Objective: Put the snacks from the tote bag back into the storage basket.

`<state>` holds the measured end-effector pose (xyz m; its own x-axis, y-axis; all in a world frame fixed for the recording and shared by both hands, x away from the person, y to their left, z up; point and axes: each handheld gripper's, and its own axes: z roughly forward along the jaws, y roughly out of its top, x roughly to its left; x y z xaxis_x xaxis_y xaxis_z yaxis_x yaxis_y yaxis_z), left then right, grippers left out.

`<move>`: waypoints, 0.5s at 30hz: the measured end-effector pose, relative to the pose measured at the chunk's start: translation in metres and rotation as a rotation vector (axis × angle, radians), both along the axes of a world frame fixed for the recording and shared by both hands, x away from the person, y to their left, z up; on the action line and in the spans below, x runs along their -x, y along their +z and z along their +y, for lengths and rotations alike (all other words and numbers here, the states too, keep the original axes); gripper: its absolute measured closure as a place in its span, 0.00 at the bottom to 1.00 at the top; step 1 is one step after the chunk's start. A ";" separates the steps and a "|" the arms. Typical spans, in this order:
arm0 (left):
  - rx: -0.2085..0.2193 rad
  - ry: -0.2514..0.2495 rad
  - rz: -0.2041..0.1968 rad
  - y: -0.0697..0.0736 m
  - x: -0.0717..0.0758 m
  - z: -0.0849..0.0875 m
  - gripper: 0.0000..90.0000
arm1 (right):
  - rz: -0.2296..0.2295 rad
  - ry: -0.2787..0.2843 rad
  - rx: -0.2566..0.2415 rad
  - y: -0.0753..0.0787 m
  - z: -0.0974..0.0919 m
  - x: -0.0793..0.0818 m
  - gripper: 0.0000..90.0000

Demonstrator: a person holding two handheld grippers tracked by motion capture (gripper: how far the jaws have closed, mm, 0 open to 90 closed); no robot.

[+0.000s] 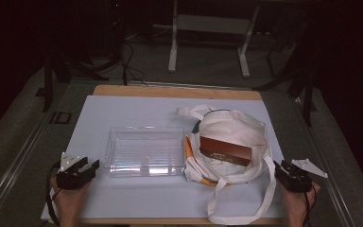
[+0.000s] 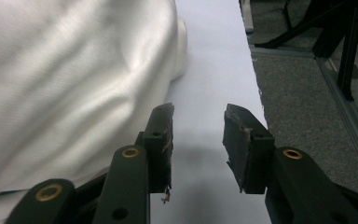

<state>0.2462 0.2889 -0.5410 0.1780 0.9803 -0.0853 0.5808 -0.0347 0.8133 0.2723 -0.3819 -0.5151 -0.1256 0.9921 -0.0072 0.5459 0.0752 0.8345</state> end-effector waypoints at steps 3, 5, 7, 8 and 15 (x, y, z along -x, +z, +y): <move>-0.005 -0.003 0.002 0.000 0.000 0.000 0.54 | -0.008 0.009 0.012 0.006 0.002 -0.001 0.71; -0.005 -0.003 0.003 0.000 0.000 0.000 0.54 | -0.018 0.018 0.013 0.011 0.004 0.000 0.71; -0.005 -0.004 0.005 0.000 0.000 0.000 0.54 | -0.023 0.021 0.012 0.014 0.005 0.000 0.72; -0.007 -0.005 0.006 0.000 0.000 0.000 0.53 | -0.037 0.028 0.023 0.022 0.006 0.001 0.72; 0.005 -0.006 0.011 -0.001 -0.001 0.001 0.53 | -0.069 0.055 0.037 0.044 0.008 0.001 0.72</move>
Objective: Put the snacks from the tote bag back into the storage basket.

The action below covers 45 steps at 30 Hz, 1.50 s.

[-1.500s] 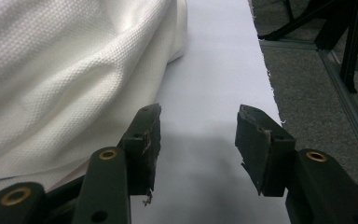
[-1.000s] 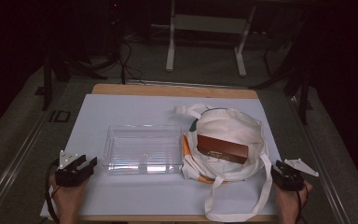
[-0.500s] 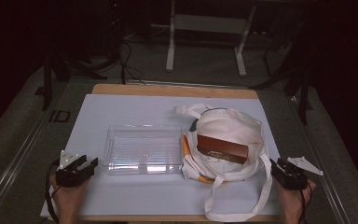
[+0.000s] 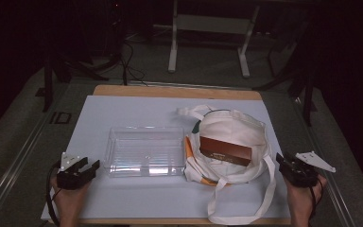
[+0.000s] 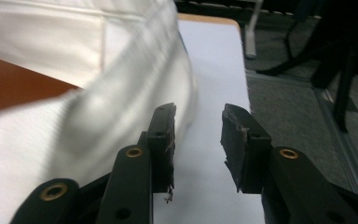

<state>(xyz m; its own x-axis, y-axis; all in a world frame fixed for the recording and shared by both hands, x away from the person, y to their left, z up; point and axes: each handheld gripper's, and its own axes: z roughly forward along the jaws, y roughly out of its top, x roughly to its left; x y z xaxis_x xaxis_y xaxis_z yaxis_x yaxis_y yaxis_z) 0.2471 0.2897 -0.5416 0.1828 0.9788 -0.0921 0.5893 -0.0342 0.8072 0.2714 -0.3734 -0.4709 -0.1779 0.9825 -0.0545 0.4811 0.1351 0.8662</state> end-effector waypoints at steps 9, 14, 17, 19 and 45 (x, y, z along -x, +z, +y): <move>-0.004 0.000 0.005 0.000 0.000 0.000 0.53 | -0.006 0.067 0.004 0.018 0.005 -0.006 0.68; -0.004 -0.001 0.010 0.000 -0.001 0.000 0.53 | -0.006 0.091 -0.023 0.022 0.006 -0.008 0.68; -0.002 -0.002 0.009 0.000 -0.001 0.000 0.53 | -0.002 0.108 -0.025 0.026 0.007 -0.011 0.67; -0.002 -0.003 0.007 0.000 -0.001 0.000 0.52 | 0.005 0.139 -0.036 0.030 0.010 -0.014 0.67; 0.002 -0.010 0.016 -0.001 -0.002 0.000 0.52 | 0.090 0.307 0.090 0.045 0.041 -0.045 0.66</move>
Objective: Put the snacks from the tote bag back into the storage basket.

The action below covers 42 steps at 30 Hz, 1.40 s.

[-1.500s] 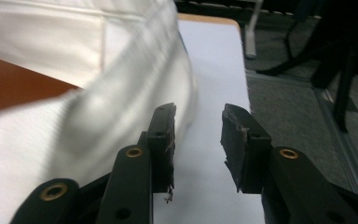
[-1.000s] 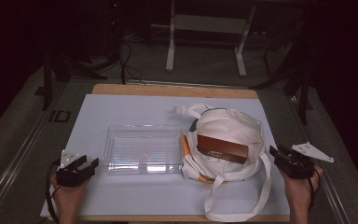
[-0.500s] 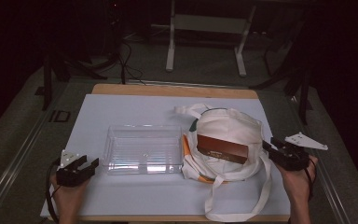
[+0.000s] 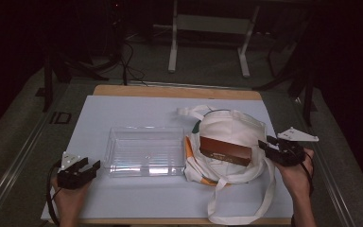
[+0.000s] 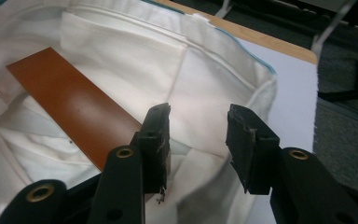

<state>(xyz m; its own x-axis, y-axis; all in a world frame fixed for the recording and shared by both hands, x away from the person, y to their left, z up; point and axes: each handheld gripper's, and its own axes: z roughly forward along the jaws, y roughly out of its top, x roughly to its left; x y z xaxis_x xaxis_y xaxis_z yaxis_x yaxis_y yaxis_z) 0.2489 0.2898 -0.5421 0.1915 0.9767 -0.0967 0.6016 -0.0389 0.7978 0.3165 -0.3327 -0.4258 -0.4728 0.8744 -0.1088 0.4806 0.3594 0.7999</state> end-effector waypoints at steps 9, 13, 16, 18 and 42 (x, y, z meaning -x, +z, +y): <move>0.002 -0.001 0.002 0.000 0.000 0.000 0.52 | 0.010 0.053 0.052 0.002 0.012 -0.010 0.65; 0.002 -0.001 0.003 0.000 0.000 0.000 0.52 | 0.018 0.080 0.082 0.003 0.018 -0.013 0.65; 0.002 -0.002 0.005 0.000 0.000 0.000 0.52 | 0.025 0.102 0.104 0.004 0.021 -0.016 0.65; 0.001 -0.002 0.005 0.000 0.000 0.000 0.52 | 0.031 0.115 0.118 0.005 0.023 -0.018 0.64; 0.001 -0.003 0.010 0.000 -0.001 0.000 0.51 | 0.177 0.280 0.360 0.011 0.047 -0.038 0.46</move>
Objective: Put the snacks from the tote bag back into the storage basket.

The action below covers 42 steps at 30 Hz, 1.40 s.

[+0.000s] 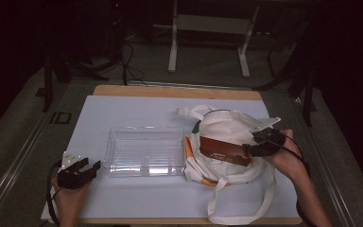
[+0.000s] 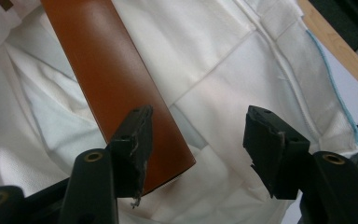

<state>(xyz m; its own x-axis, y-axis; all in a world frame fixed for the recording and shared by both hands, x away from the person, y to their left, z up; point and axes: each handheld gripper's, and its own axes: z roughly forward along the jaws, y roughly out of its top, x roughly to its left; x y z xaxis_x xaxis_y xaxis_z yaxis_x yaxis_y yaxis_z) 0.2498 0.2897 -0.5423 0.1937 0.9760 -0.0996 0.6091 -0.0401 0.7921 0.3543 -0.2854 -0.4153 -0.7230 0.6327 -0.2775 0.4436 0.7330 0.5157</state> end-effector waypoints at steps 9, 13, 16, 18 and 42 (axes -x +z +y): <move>0.000 0.000 0.000 0.000 0.000 0.000 0.51 | 0.042 0.046 0.070 0.000 0.009 -0.006 0.45; 0.000 -0.001 0.001 0.000 0.000 0.000 0.51 | 0.079 0.079 0.099 -0.003 0.013 -0.008 0.45; 0.000 0.000 0.001 0.000 0.000 0.000 0.51 | 0.105 0.104 0.116 -0.004 0.015 -0.008 0.46; 0.000 -0.001 0.002 0.000 0.000 0.000 0.51 | 0.117 0.122 0.124 -0.006 0.016 -0.009 0.46; -0.001 -0.005 0.010 0.000 -0.001 0.000 0.51 | 0.287 0.194 0.208 -0.023 0.030 -0.020 0.36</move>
